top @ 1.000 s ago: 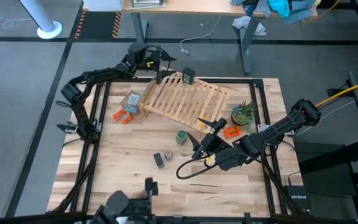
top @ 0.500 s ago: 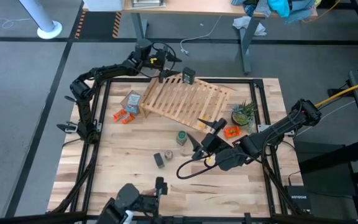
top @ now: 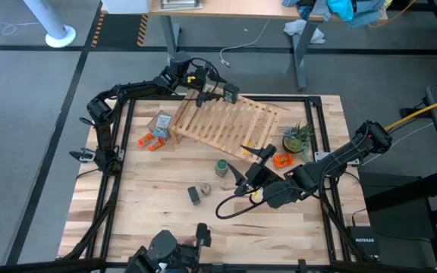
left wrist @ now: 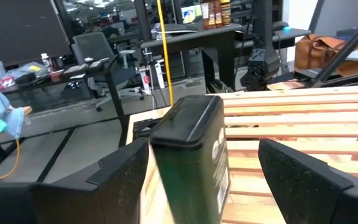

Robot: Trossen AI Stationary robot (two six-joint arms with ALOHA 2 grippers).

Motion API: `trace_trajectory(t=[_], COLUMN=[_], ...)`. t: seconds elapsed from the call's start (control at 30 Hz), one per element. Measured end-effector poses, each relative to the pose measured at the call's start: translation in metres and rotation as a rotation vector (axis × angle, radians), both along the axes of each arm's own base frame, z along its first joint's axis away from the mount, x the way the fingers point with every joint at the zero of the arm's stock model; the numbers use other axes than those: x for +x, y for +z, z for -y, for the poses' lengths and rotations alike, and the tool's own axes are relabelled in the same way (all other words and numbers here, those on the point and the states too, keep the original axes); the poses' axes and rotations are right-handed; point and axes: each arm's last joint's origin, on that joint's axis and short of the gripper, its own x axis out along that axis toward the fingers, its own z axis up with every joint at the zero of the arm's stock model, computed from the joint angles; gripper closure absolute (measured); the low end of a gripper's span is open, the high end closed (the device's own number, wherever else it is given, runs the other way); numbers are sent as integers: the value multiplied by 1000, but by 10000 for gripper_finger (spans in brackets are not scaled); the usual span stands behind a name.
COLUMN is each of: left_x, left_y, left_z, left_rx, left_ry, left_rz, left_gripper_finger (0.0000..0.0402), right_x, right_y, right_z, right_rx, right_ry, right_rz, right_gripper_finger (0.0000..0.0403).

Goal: Shelf spices
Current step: Remove the green seasoning can from the shelf

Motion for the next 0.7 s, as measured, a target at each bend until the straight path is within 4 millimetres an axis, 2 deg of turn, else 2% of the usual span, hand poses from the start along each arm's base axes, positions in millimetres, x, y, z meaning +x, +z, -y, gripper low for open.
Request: trace_trajectory(t=[0.7], left_x=[11], left_y=[-9], left_z=[16], left_rx=[-47], left_ry=[-46], left_rz=[-76], left_gripper_finger=[106], right_x=[-4], right_y=[-9], right_z=[2], right_rx=[3], right_ry=[-17], right_rz=[-54], right_gripper_finger=[66])
